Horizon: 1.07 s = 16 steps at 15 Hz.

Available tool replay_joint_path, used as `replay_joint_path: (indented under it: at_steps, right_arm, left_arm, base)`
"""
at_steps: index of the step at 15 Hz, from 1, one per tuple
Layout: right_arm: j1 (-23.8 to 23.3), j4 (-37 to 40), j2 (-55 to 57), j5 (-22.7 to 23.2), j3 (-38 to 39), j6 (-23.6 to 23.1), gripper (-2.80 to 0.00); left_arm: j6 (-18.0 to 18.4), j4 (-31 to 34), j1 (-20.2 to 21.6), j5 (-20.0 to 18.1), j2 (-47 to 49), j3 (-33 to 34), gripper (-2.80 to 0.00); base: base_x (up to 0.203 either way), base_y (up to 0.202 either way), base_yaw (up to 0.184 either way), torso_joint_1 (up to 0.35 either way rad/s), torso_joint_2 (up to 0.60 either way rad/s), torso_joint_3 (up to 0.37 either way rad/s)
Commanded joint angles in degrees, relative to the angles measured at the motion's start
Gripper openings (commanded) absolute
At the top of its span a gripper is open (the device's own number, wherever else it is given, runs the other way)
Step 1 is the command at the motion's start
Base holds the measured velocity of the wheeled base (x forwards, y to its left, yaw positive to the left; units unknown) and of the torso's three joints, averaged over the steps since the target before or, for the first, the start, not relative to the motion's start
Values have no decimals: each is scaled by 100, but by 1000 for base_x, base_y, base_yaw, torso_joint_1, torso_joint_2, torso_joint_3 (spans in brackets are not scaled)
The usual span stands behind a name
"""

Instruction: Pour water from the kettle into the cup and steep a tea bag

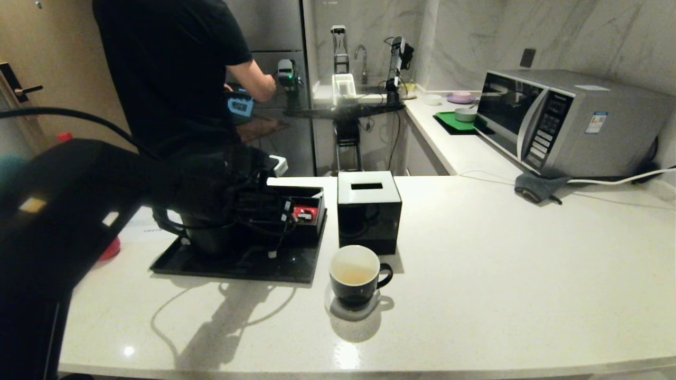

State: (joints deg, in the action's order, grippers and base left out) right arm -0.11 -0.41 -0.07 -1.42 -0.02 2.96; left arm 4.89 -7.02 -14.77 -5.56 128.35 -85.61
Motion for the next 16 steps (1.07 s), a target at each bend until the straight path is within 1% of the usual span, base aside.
replay_joint_path:
  at_steps: [1,9,16]
  right_arm:
    - [2,-2,7,1,-6,3,-280]
    - [-1,-2,7,1,2,3,-280]
    - [1,-2,7,1,2,3,-280]
  left_arm:
    - [3,-10,1,-7,-3,1,-280]
    - [3,-10,10,2,-159,10,-280]
    - [-12,-6,6,10,-832,80,-280]
  base:
    - [0,0,0,0,0,0]
    - [0,0,0,0,0,0]
    - [0,0,0,0,0,0]
